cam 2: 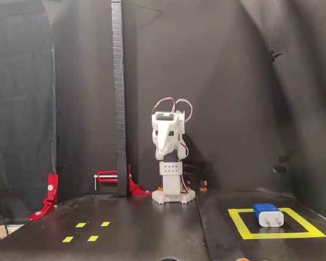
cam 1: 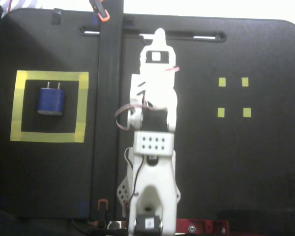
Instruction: Grasp the block and place it in the designated area.
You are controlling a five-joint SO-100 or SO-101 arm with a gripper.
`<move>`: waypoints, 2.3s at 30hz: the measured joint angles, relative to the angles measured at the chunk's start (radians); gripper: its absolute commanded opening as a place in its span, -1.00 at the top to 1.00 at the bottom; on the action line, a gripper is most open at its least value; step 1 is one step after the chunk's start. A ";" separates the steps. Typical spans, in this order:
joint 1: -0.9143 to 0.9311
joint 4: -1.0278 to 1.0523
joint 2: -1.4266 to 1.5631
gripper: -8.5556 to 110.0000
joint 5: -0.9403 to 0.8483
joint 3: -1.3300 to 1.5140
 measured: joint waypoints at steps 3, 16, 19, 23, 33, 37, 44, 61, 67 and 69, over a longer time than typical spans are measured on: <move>0.000 -0.060 0.077 0.86 -0.009 0.098; -0.003 -0.044 0.287 0.86 -0.028 0.342; 0.003 0.075 0.321 0.86 -0.028 0.342; 0.003 0.272 0.387 0.85 -0.028 0.342; -0.003 0.480 0.397 0.86 -0.037 0.342; -0.008 0.488 0.397 0.86 -0.037 0.342; -0.008 0.489 0.397 0.86 -0.037 0.342; 0.011 0.491 0.397 0.86 0.038 0.342; 0.011 0.491 0.397 0.86 0.038 0.342; 0.011 0.491 0.397 0.86 0.038 0.342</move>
